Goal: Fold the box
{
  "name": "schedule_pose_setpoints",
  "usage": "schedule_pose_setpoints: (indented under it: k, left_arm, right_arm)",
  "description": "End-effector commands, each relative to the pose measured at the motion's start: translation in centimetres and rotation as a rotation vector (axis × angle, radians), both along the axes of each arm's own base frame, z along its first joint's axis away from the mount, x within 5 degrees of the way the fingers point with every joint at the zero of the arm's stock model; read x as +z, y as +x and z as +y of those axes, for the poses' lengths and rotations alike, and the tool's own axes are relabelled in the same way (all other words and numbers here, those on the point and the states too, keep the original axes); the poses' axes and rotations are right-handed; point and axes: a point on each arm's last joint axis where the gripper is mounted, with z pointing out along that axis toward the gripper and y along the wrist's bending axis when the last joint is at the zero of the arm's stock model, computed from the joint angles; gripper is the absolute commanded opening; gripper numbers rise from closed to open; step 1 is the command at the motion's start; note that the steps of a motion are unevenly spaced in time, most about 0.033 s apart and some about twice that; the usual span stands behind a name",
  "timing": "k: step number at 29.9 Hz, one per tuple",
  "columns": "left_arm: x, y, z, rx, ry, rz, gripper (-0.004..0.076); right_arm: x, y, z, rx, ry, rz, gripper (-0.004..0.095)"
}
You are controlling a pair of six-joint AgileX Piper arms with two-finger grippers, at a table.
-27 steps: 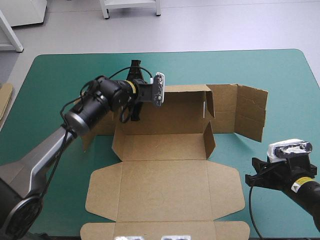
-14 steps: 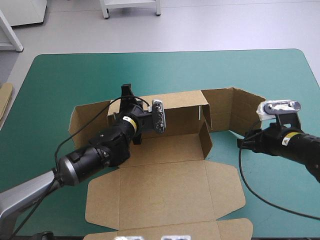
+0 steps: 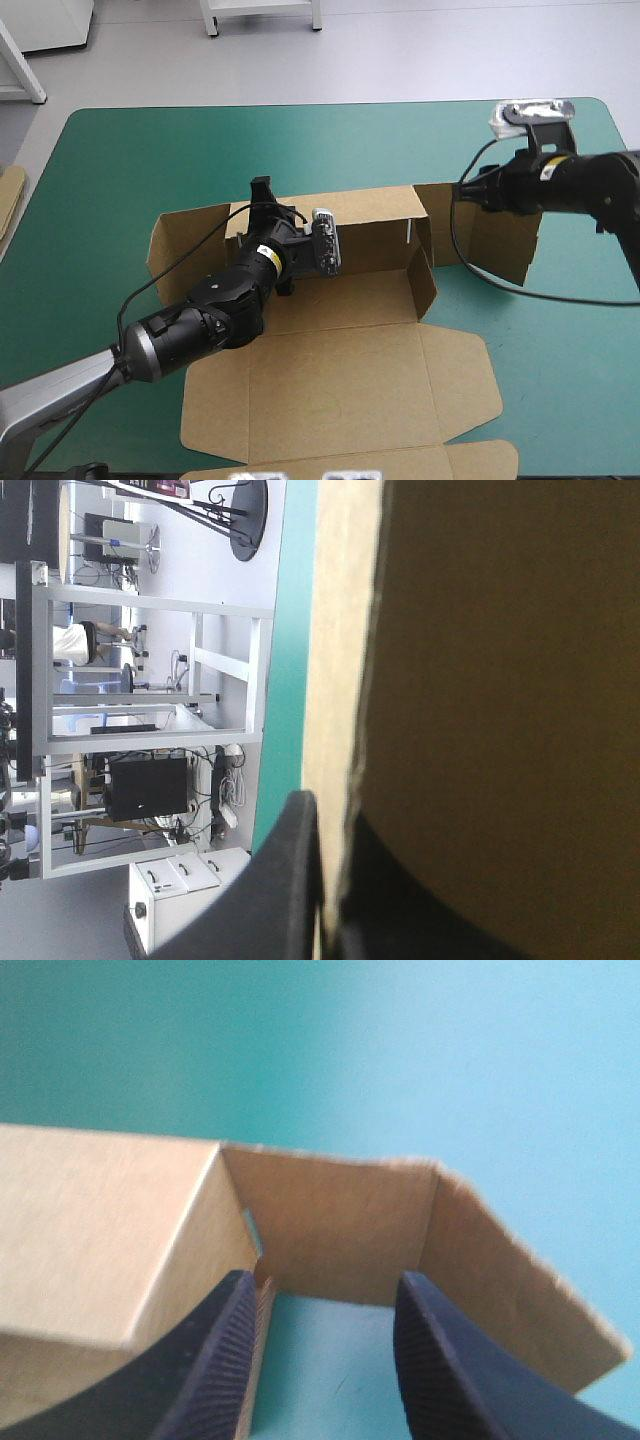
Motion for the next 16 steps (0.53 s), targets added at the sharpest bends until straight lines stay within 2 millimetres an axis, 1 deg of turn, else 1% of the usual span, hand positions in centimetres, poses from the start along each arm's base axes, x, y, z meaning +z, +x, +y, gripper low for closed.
schedule_pose_setpoints:
  k: [1,3,5,7,10,12,14,16]
  left_arm:
    - [2.0,-0.8,-0.4,-0.049,-0.088,-0.053,-0.0008]
    - [1.6,-0.9,-0.4,-0.052,-0.082,-0.075,-0.0008]
    - [0.9,-1.0,-0.4,-0.072,-0.025,-0.136,-0.0008]
    - [0.3,-1.0,-0.2,-0.071,-0.002,-0.159,-0.0008]
    - [-0.3,-1.0,0.2,-0.043,0.014,-0.17,-0.0008]
    - [-0.1,-0.9,0.4,-0.031,0.025,-0.186,-0.0008]
    - [0.0,-0.9,0.3,-0.043,0.037,-0.208,-0.0008]
    - [0.2,-0.8,0.2,-0.055,0.032,-0.23,-0.0008]
  right_arm:
    - [3.3,2.2,-0.2,-0.009,-0.065,-0.139,0.0414]
    - [4.0,4.0,-0.3,0.006,-0.094,-0.13,0.0414]
    - [4.4,5.8,-0.4,0.007,-0.097,-0.12,0.0414]
    - [4.0,7.7,-0.8,0.006,-0.088,-0.093,0.0414]
    - [2.9,10.0,-1.4,0.008,-0.061,-0.039,0.0414]
    - [1.9,11.4,-1.9,0.0,-0.044,-0.013,0.0414]
    - [0.6,12.7,-2.4,-0.011,-0.031,0.018,0.0414]
    - [-1.0,13.9,-2.4,-0.01,-0.029,0.064,0.0414]
